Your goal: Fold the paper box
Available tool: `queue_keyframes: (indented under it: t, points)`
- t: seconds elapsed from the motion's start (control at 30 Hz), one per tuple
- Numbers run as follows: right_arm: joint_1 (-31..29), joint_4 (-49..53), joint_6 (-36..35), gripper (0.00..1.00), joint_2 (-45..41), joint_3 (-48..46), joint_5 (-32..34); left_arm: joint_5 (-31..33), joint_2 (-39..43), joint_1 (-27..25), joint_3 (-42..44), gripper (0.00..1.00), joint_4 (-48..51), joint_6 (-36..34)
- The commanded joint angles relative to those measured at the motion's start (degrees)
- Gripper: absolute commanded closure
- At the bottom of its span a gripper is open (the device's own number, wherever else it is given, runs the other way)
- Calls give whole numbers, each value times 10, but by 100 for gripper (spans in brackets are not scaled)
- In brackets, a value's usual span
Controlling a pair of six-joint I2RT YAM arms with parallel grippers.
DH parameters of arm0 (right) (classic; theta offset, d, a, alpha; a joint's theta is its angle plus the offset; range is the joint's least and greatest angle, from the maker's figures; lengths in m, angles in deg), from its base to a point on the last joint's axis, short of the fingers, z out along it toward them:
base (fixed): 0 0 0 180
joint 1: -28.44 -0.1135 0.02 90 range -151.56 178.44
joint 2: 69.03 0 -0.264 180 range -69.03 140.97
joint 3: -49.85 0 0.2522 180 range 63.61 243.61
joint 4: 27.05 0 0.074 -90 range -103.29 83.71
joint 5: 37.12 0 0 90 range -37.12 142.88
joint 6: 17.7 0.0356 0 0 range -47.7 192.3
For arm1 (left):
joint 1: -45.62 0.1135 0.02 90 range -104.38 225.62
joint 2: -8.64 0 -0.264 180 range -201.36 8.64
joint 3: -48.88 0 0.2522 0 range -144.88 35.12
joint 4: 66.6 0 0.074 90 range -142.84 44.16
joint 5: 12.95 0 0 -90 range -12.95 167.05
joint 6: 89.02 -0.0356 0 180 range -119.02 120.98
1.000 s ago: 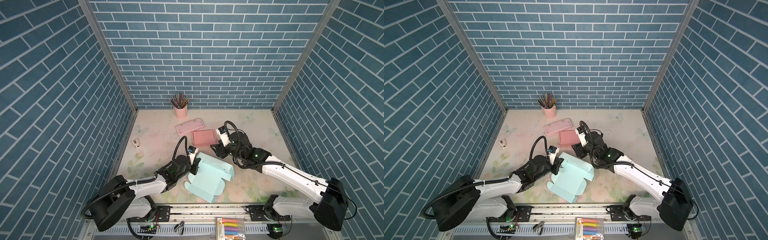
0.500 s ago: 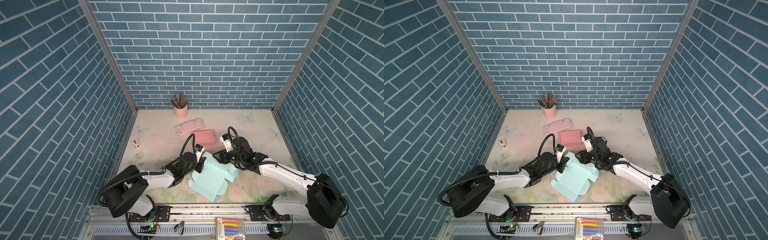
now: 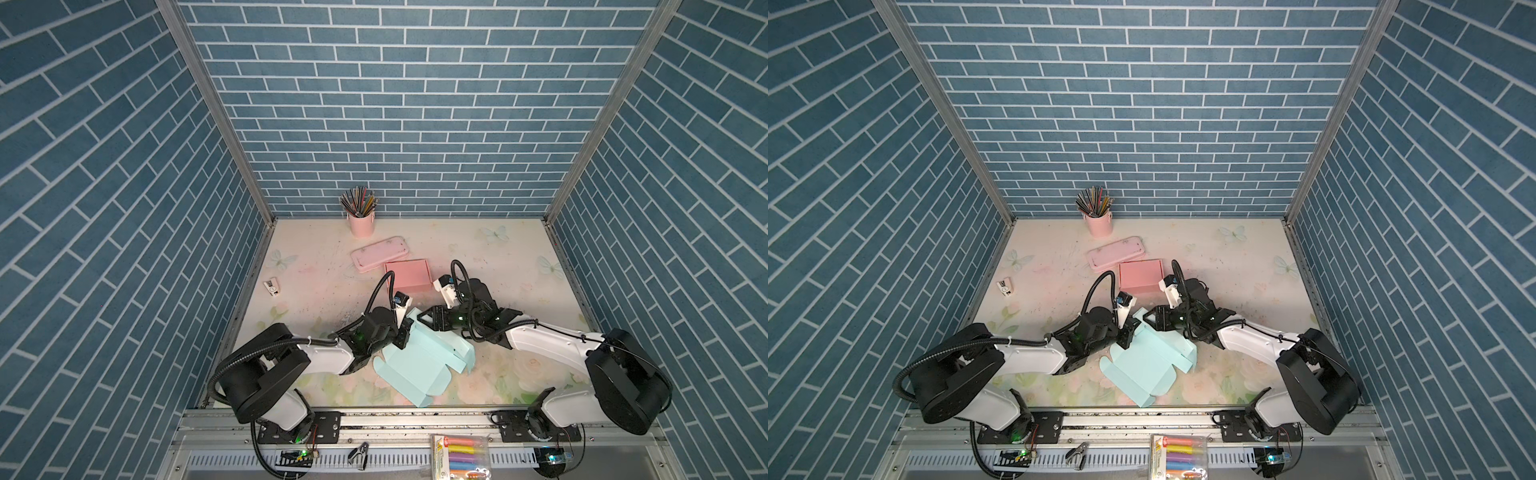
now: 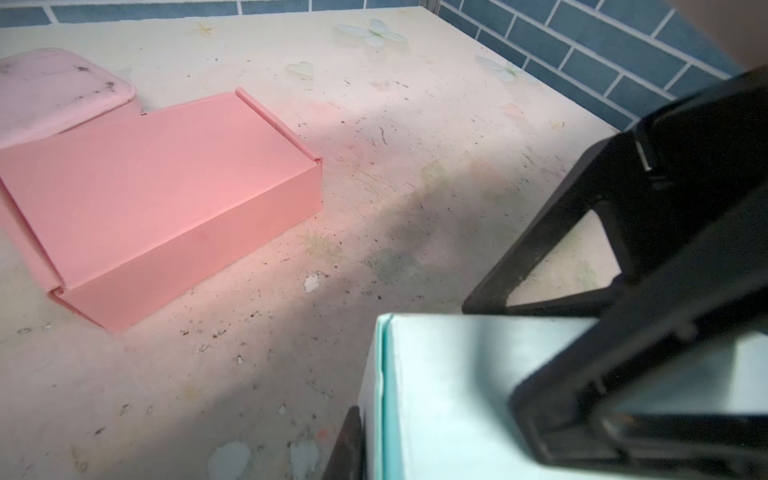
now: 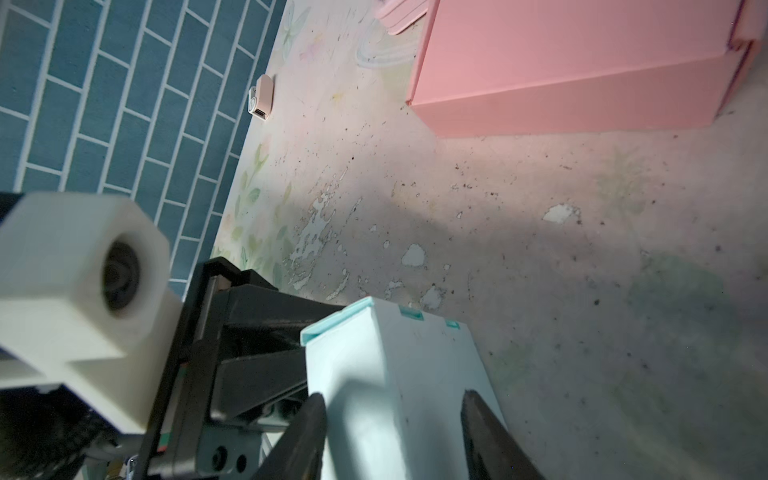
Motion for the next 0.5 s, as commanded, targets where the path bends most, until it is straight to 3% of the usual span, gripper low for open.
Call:
queue_keyframes:
  t: [0.0,0.3,0.47]
  points:
    - [-5,-14,31,50,-5,-8,-18,39,-6,-1,-2,86,-33,14]
    - [-24,-128,125,54,-11,-57,-63,69,-15,-2,-1,86,-41,22]
    - [-29,-138,141,54,-17,-47,-76,71,-18,-1,2,86,-49,24]
